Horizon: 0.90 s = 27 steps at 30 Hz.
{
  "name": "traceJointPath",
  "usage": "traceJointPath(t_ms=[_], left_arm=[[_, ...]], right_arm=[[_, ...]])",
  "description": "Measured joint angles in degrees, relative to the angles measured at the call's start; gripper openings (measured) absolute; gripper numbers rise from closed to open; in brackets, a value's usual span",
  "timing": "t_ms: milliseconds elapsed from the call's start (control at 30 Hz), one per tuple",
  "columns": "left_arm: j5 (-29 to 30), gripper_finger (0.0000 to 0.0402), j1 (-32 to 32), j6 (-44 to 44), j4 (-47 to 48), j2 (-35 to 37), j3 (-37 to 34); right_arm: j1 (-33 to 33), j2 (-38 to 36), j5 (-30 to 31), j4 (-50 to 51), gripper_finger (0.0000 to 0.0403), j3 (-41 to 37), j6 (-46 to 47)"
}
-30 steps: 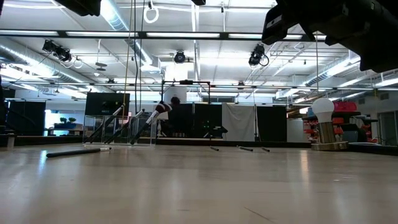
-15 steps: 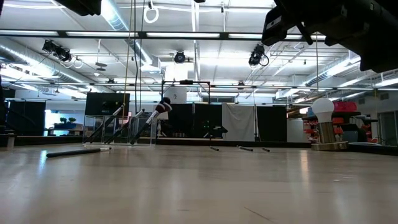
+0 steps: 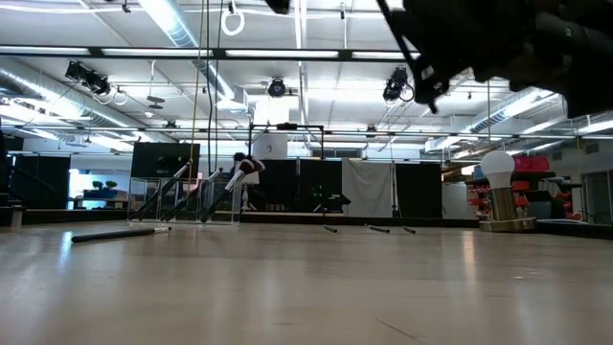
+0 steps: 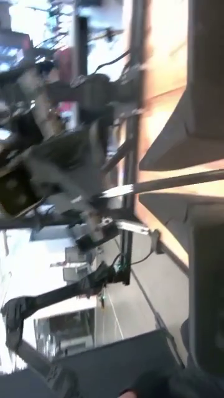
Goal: Put items in baskets/containers
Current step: Put the eyeshadow brush into the transparent organizer
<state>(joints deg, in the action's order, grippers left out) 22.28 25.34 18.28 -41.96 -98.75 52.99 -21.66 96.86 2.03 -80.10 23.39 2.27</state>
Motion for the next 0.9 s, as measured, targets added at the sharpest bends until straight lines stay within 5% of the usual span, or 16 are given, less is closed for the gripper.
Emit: traceJointPath(t_ms=[400, 900], left_arm=[[18.34, 0.0006, -1.04, -18.36, 37.29, 18.52, 0.01], [15.76, 0.0006, -23.85, -33.92, 75.39, 37.34, 0.04]], right_arm=[[-0.06, -7.74, 19.18, 5.84, 0.0132, -9.18, 7.82], [0.27, -7.72, 19.64, 6.43, 0.0132, -9.18, 7.77]])
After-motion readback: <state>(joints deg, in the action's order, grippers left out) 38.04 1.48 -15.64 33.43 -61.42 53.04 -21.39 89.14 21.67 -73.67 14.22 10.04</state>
